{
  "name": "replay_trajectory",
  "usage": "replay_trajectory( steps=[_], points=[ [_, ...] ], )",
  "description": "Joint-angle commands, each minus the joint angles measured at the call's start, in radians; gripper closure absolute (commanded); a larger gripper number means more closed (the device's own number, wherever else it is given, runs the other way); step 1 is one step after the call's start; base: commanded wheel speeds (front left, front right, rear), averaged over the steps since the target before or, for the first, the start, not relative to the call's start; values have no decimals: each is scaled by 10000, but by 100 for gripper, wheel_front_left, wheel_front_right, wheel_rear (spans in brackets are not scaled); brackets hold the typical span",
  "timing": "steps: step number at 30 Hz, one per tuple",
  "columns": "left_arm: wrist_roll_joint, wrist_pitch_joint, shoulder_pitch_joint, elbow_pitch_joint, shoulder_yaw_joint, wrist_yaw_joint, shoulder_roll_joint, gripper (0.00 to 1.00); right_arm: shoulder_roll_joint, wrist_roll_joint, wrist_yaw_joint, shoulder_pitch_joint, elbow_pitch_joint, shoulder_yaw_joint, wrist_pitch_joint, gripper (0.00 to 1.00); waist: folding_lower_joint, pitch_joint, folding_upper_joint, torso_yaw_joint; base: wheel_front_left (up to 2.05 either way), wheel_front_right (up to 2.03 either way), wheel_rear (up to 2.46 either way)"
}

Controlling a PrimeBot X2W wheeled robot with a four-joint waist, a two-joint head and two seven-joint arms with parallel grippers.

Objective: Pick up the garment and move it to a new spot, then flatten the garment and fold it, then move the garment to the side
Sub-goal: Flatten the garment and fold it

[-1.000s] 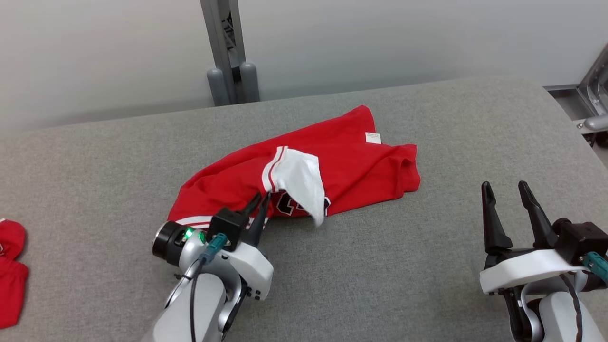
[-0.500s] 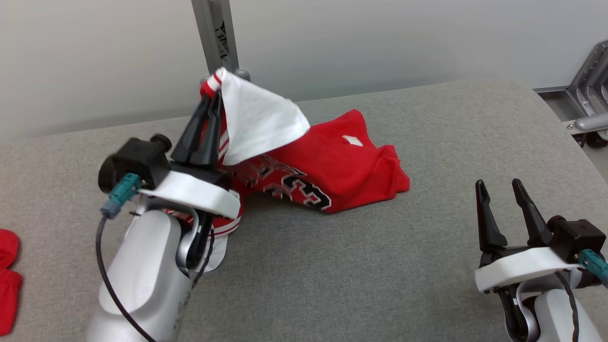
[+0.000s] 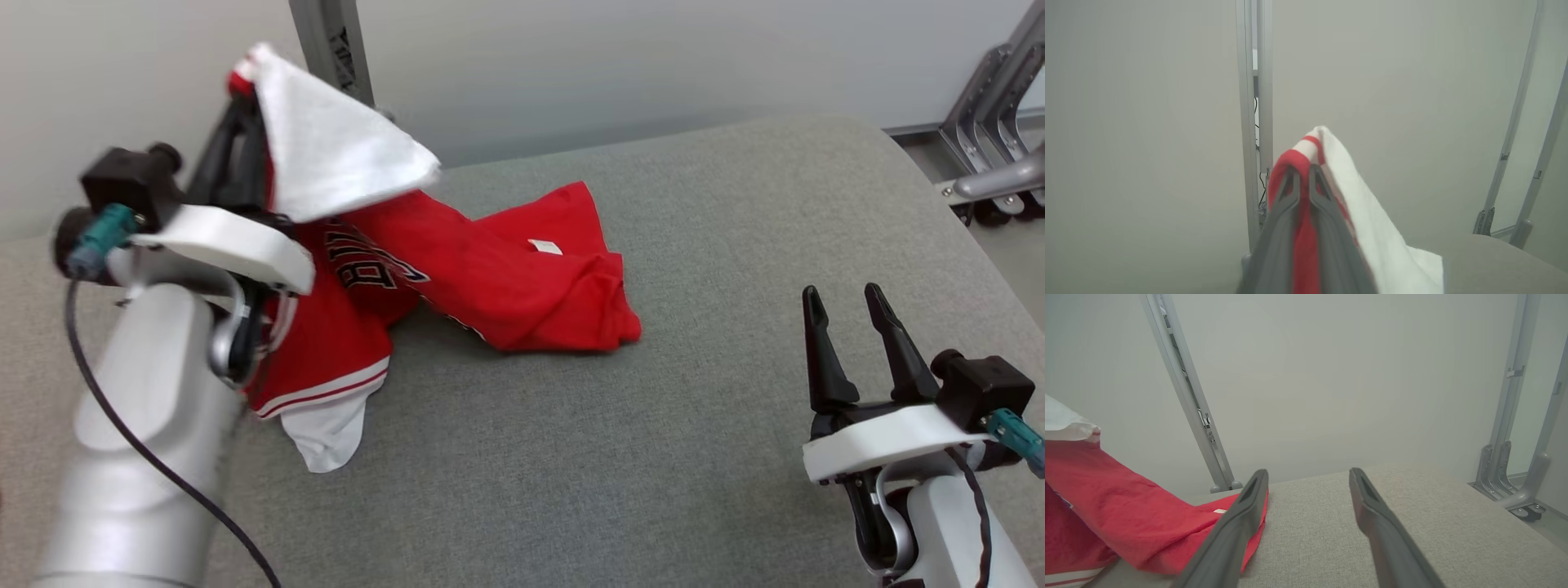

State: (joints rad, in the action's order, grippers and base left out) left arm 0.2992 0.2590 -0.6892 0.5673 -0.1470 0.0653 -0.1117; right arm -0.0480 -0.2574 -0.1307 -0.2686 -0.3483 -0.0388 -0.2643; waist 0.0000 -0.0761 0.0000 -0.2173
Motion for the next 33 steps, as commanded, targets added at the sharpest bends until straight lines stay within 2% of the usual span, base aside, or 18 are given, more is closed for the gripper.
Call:
replay_trajectory(
  steps=[1,8,12,13,14,15,16,17,22,25,33],
  points=[
    [-56,-41,-383,445,145,-155,-304,100,-50,-121,-1,-127,43,-46,-11,0,0,-222,0,-161,0,0,0],
    [-502,-244,-1987,3504,294,-706,-1394,100,-52,-440,-1,-508,166,-501,-11,0,0,-1095,0,-732,0,0,0],
    [-635,-344,-2617,4979,263,-984,-1827,100,-55,-649,-1,-721,227,-783,-11,0,0,-1555,0,-1015,0,0,0],
    [-664,-379,-2747,5291,274,-1065,-1943,97,-50,-702,-1,-762,239,-864,-11,0,0,-1657,0,-1078,0,0,0],
    [-683,-437,-2856,5591,283,-1132,-2067,82,-48,-734,-1,-808,257,-916,-11,0,0,-1746,0,-1133,0,0,0],
    [-687,-480,-2937,5887,298,-1225,-2152,61,-51,-776,-1,-847,274,-969,-11,0,0,-1824,0,-1174,0,0,0],
    [-636,-551,-3001,6178,358,-1360,-2223,7,-53,-807,-1,-879,292,-1016,-11,0,0,-1895,0,-1204,0,0,0],
    [-563,-567,-3066,6394,419,-1485,-2275,0,-50,-849,-1,-903,299,-1065,-11,0,0,-1954,0,-1224,0,0,0],
    [-324,-593,-3071,6863,561,-1694,-2241,0,-50,-893,-1,-938,249,-1139,-11,0,0,-2044,0,-1145,0,0,0],
    [-41,-398,-3105,6935,799,-1619,-2106,0,-51,-812,-1,-913,201,-1123,-11,0,0,-1961,0,-990,0,0,0],
    [-12,50,-2977,6467,663,-1247,-1682,0,-53,-540,-1,-728,35,-950,-11,0,0,-1304,0,-332,0,0,0]
  ],
)
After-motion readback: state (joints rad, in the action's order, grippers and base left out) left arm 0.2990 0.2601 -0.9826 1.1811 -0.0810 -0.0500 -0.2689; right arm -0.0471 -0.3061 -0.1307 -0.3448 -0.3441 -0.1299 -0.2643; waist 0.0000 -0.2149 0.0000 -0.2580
